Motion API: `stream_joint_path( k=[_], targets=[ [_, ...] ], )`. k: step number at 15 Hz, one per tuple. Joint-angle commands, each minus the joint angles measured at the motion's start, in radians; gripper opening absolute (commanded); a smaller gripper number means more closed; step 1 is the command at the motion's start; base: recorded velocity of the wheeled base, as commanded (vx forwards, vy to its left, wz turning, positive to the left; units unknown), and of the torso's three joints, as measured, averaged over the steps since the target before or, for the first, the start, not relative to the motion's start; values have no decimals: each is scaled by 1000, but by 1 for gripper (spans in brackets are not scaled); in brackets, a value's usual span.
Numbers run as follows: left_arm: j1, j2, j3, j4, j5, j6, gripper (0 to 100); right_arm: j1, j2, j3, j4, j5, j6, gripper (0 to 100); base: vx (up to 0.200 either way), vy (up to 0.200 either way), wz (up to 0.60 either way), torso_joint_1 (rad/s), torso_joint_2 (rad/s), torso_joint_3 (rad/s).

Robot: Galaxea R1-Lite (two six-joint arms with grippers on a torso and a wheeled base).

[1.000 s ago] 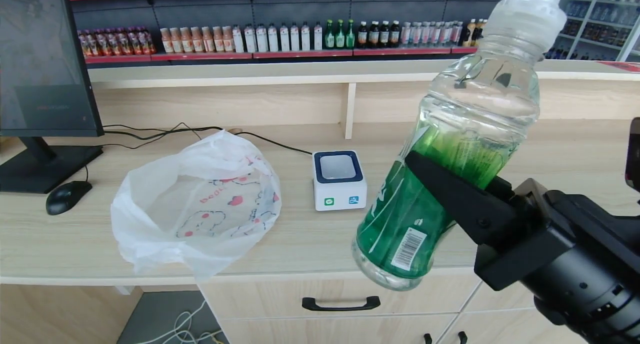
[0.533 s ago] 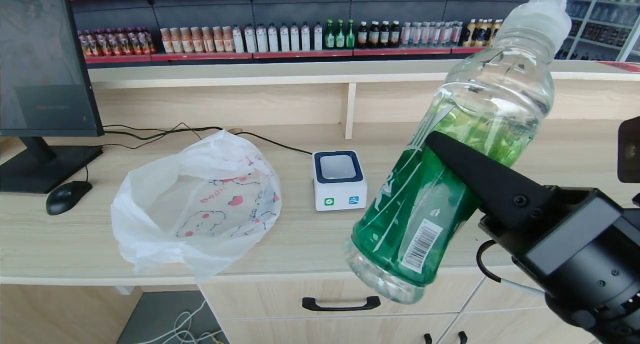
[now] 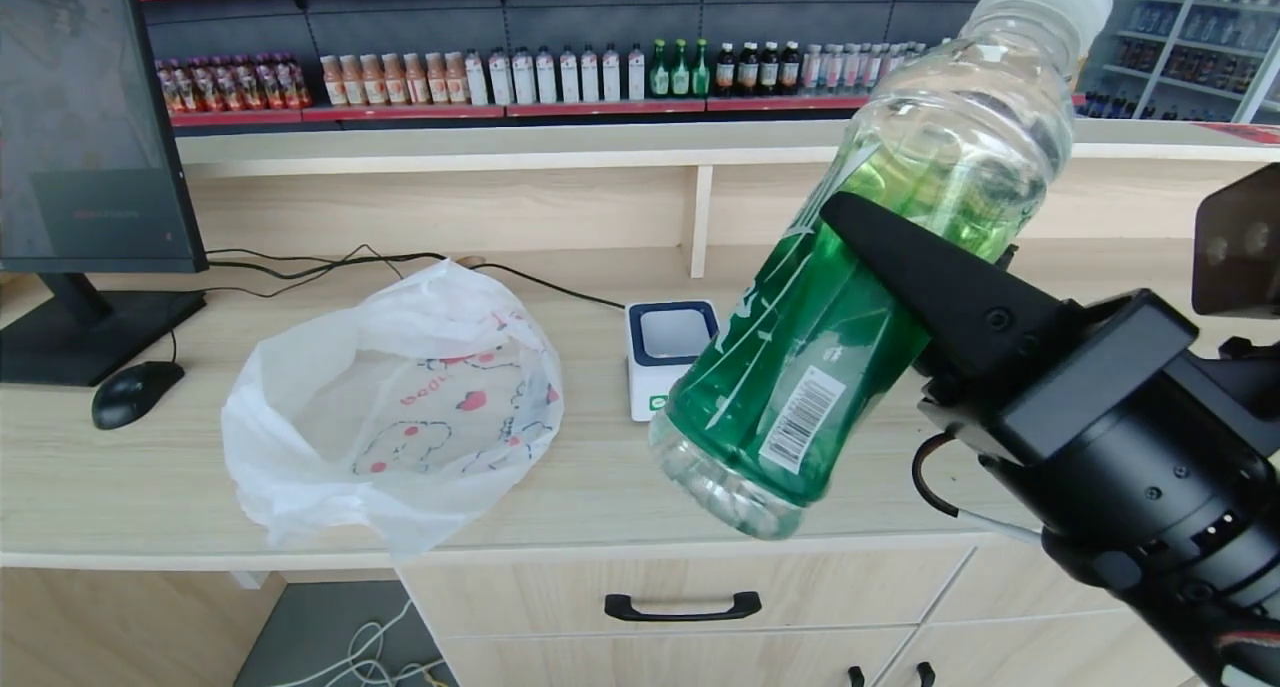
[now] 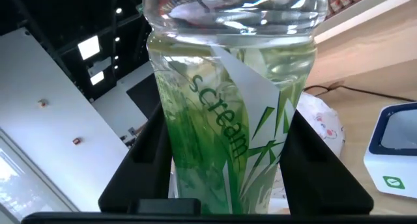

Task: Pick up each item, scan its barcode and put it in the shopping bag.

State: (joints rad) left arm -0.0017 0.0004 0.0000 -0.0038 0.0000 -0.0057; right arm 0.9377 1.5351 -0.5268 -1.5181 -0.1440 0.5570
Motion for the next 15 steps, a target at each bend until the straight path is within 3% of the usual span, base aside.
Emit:
stream_joint_path(
  k=[1, 10, 12, 13, 15],
  targets=[
    [0, 0, 0, -1, 0, 0, 100, 3, 40, -24, -1, -8, 0, 0, 0, 0, 0, 0, 0, 0],
    [0, 0, 0, -1, 0, 0, 100, 3, 16, -16, -1, -8, -16, 0, 0, 0, 0, 0, 0, 0],
    [0, 0, 0, -1, 0, 0, 100, 7, -3, 19, -1, -23, -77, 0, 0, 0, 0, 0, 0, 0],
    [0, 0, 0, -1, 0, 0, 100, 61, -29, 82, -1, -40, -128, 0, 0, 0, 0, 0, 0, 0],
    [0, 0, 0, -1, 0, 0, 100, 44, -46, 93, -2, -45, -137, 0, 0, 0, 0, 0, 0, 0]
  ],
)
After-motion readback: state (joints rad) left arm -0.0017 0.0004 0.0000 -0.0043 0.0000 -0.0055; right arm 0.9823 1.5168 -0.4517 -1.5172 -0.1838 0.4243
